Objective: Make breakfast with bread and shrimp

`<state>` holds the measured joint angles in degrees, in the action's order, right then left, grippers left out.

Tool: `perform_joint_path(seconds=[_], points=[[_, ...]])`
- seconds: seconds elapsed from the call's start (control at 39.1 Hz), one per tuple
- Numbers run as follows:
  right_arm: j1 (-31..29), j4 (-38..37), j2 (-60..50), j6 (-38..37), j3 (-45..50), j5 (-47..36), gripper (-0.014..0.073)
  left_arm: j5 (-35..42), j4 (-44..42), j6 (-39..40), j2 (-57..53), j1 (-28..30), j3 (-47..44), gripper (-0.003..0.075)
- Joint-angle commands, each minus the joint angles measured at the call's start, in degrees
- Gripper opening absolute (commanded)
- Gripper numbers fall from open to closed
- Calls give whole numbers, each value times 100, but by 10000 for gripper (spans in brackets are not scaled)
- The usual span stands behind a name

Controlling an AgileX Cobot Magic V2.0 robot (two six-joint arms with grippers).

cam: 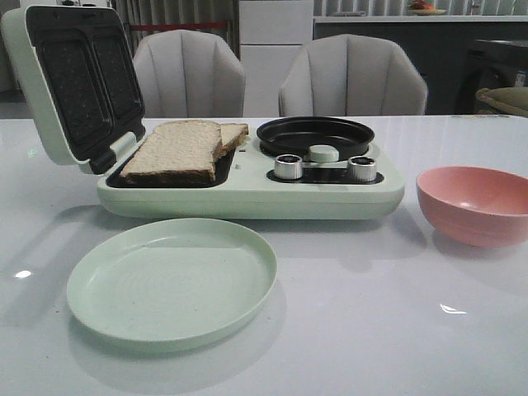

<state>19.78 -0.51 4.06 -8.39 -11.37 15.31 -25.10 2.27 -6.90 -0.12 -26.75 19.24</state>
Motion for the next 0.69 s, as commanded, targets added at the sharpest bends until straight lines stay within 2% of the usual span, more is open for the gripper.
perform_joint_path(seconds=[0.0,0.15,0.23,0.49,0.66], points=[[-30,14,48,1,-156,-436,600,460,118,77,326,1,363,569],[-30,14,48,1,-156,-436,600,518,248,77,1173,1,946,439],[-30,14,48,1,-156,-436,600,532,248,77,1674,1,1334,410],[-30,14,48,1,-156,-436,600,529,311,142,3382,39,2528,405],[-30,14,48,1,-156,-436,600,420,392,381,4517,536,3260,405]])
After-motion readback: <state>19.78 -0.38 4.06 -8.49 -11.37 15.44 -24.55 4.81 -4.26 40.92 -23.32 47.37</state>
